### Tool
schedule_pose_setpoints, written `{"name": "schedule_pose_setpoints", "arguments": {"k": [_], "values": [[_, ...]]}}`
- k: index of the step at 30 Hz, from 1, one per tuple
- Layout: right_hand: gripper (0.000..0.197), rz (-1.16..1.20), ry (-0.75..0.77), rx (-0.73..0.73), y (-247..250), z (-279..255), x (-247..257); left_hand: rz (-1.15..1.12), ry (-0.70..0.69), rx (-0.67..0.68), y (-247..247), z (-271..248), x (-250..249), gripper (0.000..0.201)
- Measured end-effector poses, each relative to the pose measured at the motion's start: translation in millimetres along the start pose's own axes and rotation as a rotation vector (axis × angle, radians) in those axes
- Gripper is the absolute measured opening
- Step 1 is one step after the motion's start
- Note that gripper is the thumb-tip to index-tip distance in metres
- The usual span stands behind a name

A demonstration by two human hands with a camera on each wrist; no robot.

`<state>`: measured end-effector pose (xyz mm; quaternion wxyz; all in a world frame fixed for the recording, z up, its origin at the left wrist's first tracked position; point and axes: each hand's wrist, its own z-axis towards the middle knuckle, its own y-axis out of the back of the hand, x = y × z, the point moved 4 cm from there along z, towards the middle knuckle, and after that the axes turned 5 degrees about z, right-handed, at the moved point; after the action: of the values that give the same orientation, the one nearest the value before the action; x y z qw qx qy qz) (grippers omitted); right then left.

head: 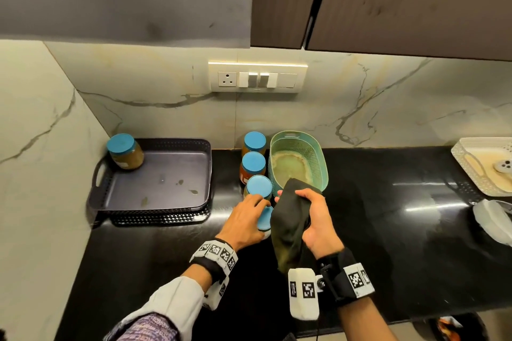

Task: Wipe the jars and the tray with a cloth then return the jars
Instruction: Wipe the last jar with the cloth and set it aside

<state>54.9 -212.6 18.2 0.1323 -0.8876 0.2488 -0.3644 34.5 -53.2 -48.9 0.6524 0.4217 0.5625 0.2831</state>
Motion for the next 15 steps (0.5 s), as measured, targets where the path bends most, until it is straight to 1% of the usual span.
{"name": "schedule_pose_setpoints", "arguments": {"k": [2, 3, 4, 5, 6, 7, 9, 10, 12, 14, 15], "values": [[0.043, -0.026, -0.010, 0.004, -10, 1, -2, -0.019, -0.013, -0.038, 1, -6, 3, 0.070], [0.042, -0.051, -0.013, 0.001, -17, 2, -5, -0.055, -0.005, -0.067, 6, -11, 8, 0.069], [0.041, -0.067, -0.013, -0.002, -24, 3, -7, -0.093, 0.003, -0.108, 12, -14, 14, 0.063], [0.041, -0.088, -0.006, 0.001, -33, 4, -10, -0.126, 0.027, -0.164, 20, -19, 24, 0.051], [0.042, -0.095, 0.006, 0.009, -40, 5, -13, -0.144, 0.058, -0.232, 29, -22, 35, 0.037], [0.041, -0.107, 0.023, 0.016, -50, 5, -17, -0.154, 0.109, -0.296, 39, -26, 47, 0.030], [0.034, -0.147, 0.030, 0.021, -70, 7, -27, -0.142, 0.211, -0.419, 61, -36, 75, 0.033], [0.036, -0.153, 0.025, 0.041, -82, 7, -34, -0.136, 0.250, -0.465, 73, -42, 91, 0.028], [0.040, -0.176, 0.021, 0.045, -104, 11, -49, -0.137, 0.311, -0.480, 93, -50, 118, 0.008], [0.047, -0.238, 0.012, 0.046, -129, 18, -68, -0.122, 0.419, -0.462, 112, -59, 155, 0.032], [0.051, -0.264, -0.006, 0.058, -143, 16, -78, -0.106, 0.496, -0.472, 123, -63, 175, 0.039]]}}
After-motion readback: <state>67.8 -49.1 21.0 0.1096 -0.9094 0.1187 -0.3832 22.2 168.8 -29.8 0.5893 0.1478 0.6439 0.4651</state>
